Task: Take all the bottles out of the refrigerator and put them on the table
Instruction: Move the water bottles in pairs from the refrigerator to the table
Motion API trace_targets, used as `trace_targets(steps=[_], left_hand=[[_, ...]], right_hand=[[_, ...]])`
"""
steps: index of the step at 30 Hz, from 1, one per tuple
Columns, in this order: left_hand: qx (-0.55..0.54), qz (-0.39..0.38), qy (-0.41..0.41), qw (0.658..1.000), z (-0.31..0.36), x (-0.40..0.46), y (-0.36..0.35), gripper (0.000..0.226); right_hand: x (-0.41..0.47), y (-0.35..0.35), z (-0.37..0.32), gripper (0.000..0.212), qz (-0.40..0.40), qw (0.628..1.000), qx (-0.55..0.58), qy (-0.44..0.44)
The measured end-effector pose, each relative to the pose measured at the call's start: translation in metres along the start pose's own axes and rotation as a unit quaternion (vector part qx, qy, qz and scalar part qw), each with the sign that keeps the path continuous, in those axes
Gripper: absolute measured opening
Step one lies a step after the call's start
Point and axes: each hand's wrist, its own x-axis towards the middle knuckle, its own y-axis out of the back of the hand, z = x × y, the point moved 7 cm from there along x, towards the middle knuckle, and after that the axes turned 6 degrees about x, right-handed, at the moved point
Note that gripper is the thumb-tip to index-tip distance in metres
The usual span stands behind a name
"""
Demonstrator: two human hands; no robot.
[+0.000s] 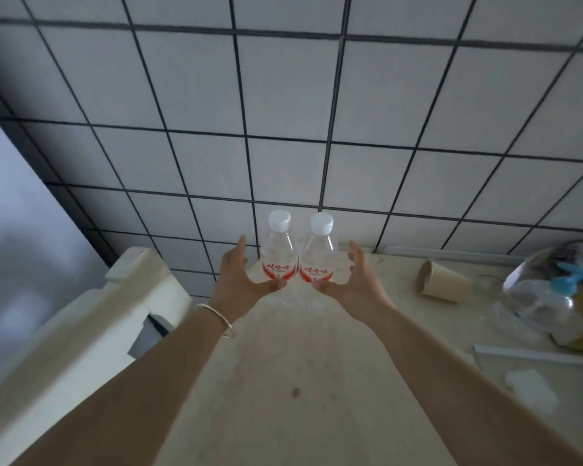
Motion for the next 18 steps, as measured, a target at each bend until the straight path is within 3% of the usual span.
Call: trace_targets(steps=[3, 7, 12, 18], left_hand=[[0.097, 0.023, 0.048, 0.994, 0.007, -0.044, 0.027, 0.104], [0.109, 0.052, 0.067, 0.990, 0.030, -0.120, 0.061, 0.088], [0.145, 0.086, -0.008, 0.986, 0.070, -0.254, 0.071, 0.046], [0.137, 0.199, -0.049, 0.969, 0.081, -0.443, 0.070, 0.030]], right_hand=[[-0.046, 0.021, -0.033, 0.092, 0.011, 0.996, -0.069, 0.056], [-0.131, 0.031, -0.069, 0.078, -0.007, 0.983, -0.125, 0.133], [-0.250, 0.032, -0.074, 0.071, -0.028, 0.969, -0.160, 0.184], [-0.401, 0.005, -0.054, 0.065, -0.081, 0.953, -0.149, 0.252]])
